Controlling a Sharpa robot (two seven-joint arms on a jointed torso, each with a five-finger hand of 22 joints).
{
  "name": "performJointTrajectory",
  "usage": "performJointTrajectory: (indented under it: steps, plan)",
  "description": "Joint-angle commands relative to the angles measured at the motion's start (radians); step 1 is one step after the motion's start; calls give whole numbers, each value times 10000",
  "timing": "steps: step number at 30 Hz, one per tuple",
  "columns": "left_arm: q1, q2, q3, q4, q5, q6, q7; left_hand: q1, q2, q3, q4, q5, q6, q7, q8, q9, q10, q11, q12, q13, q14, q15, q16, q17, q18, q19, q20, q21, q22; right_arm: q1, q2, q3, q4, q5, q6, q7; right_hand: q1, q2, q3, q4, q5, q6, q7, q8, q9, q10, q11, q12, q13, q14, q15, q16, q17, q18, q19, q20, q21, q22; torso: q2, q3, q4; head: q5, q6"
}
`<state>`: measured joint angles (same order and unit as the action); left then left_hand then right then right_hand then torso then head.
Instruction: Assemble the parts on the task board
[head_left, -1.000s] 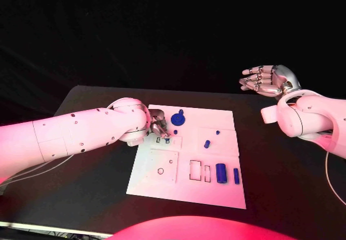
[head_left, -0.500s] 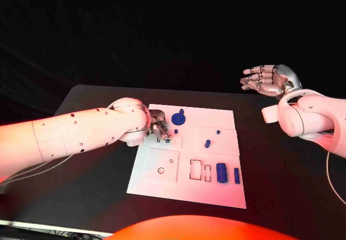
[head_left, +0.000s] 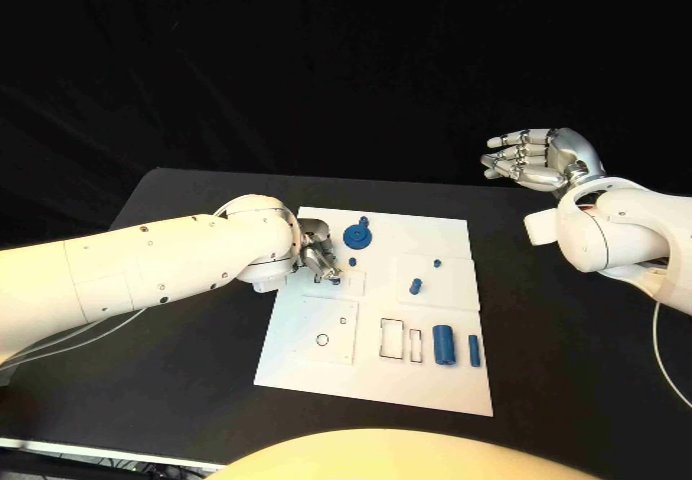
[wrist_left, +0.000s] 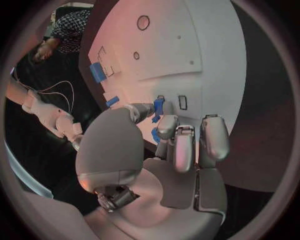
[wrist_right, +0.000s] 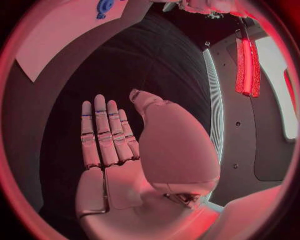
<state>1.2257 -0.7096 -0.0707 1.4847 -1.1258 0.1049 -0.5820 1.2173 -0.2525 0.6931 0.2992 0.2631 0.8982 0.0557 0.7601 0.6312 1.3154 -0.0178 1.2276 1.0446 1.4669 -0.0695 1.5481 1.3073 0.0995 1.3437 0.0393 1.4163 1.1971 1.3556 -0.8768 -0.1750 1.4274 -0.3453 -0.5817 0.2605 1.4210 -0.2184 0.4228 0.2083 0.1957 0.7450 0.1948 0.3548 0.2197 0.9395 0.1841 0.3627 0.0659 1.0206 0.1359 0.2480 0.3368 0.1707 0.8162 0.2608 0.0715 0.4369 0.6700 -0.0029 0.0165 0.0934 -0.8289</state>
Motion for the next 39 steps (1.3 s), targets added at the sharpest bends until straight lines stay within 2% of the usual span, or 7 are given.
performJointTrajectory:
  steps: [1, 14, 39]
  plan:
    - [-15, 6, -3, 24, 117, 140, 15, 57, 44, 2241, -2217, 42, 66, -21, 19, 9, 80, -33, 64, 15, 944, -61, 73, 2312, -205, 61, -9, 64, 22, -2, 13, 2, -10, -10, 99, 167, -62, -2, 40, -9, -3, 61, 563, -37, -13, 66, -1, -50, -12, 79, 18, -62, -13, 147, 90, 11, 16, -16, 1, -2, -8, 4, -2]
    - [-16, -11, 3, 30, 229, 158, 24, 52, -16, 2300, -2290, 59, 115, -29, 7, 10, 139, -43, 97, 80, 951, -70, 84, 2334, -206, 65, -19, 70, 29, -6, 35, 2, -38, -10, 103, 172, -65, -1, 45, -16, -3, 69, 560, -35, -16, 72, -4, -48, -12, 90, 15, -66, -16, 147, 109, 7, 20, -24, -6, 9, -7, 6, -22]
    - [-13, 65, 10, -79, 190, 609, -41, 42, -86, 2362, -2361, 85, 162, -34, -10, 10, 169, -50, 96, 94, 969, -76, 113, 2396, -213, 83, -28, 85, 59, -14, 38, 1, -47, -11, 152, 132, -85, -2, 50, -22, -4, 81, 557, -36, -24, 78, -6, -49, -14, 105, 13, -80, -23, 144, 138, 2, 21, -43, 5, 0, 2, -8, -52]
